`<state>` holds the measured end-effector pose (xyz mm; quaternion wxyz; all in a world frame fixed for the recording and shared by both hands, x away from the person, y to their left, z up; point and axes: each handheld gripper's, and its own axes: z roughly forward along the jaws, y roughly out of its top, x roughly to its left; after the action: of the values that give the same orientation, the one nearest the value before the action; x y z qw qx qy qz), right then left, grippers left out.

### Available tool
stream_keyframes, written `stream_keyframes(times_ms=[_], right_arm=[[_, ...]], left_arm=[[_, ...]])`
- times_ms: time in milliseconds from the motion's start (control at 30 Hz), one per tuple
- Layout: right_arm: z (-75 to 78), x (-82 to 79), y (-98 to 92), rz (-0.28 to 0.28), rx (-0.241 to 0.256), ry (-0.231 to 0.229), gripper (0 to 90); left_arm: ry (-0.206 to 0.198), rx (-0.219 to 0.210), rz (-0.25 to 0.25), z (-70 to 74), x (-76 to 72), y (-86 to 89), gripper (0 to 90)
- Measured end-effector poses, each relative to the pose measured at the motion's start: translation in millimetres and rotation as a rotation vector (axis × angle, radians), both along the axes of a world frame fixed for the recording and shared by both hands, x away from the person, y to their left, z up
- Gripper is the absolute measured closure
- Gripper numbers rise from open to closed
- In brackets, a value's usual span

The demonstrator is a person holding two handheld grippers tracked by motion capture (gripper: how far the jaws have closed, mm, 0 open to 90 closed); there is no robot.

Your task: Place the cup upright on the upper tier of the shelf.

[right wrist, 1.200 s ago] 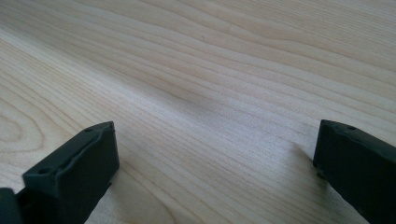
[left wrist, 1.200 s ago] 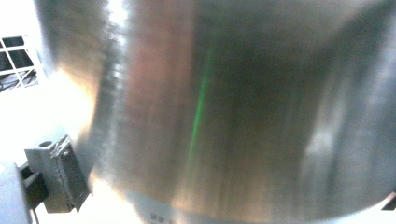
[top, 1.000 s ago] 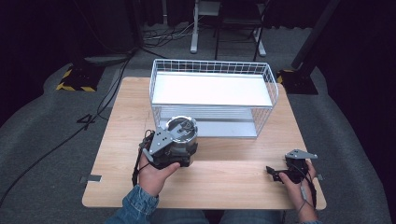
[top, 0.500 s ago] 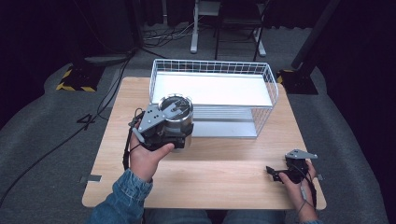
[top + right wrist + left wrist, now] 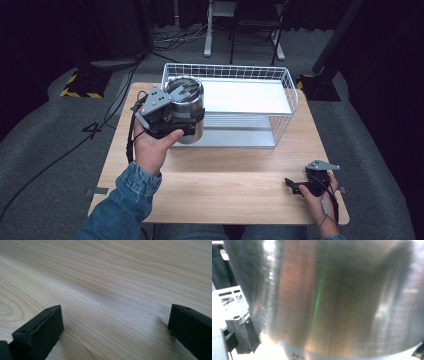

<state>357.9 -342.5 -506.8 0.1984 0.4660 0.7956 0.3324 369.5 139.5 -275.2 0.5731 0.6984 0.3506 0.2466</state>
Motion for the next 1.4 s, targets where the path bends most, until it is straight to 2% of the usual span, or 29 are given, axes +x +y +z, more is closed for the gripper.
stream_keyframes(times_ms=[133,333,667,700,867,900,1000,1233,1267,1300,1400], right_arm=[[0.0,0.0,0.0,0.0,0.0,0.0,0.4],[0.0,0.0,0.0,0.0,0.0,0.0,0.4],[0.0,-0.1,0.0,0.0,0.0,0.0,0.4],[0.0,-0.1,0.1,0.0,0.0,0.0,0.4],[0.0,-0.1,0.1,0.0,0.0,0.0,0.4],[0.0,-0.1,0.0,0.0,0.0,-0.001,0.4],[0.0,-0.1,0.0,0.0,0.0,-0.001,0.4],[0.0,-0.1,0.1,0.0,0.0,-0.001,0.4],[0.0,-0.1,0.1,0.0,0.0,-0.001,0.4],[0.0,-0.1,0.1,0.0,0.001,-0.001,0.5],[0.0,-0.3,0.2,-0.001,-0.001,-0.002,0.7]], left_arm=[[-0.015,-0.027,0.021,13.0,8.8,2.9,3.1],[-0.033,-0.034,0.047,24.0,17.2,4.5,3.1],[-0.051,-0.051,0.094,35.3,33.6,6.9,3.1],[-0.054,-0.063,0.099,37.1,38.1,7.0,3.1],[-0.054,-0.059,0.111,41.4,47.1,6.2,3.1],[-0.061,-0.053,0.122,44.0,52.9,5.0,3.1],[-0.061,-0.056,0.138,45.9,58.6,4.1,3.1],[-0.044,-0.057,0.178,50.0,86.1,4.6,3.2],[-0.044,-0.057,0.178,50.0,86.1,4.6,3.2],[-0.035,-0.072,0.189,49.0,93.2,5.7,3.2],[-0.025,-0.081,0.199,47.2,100.3,6.7,3.2]])
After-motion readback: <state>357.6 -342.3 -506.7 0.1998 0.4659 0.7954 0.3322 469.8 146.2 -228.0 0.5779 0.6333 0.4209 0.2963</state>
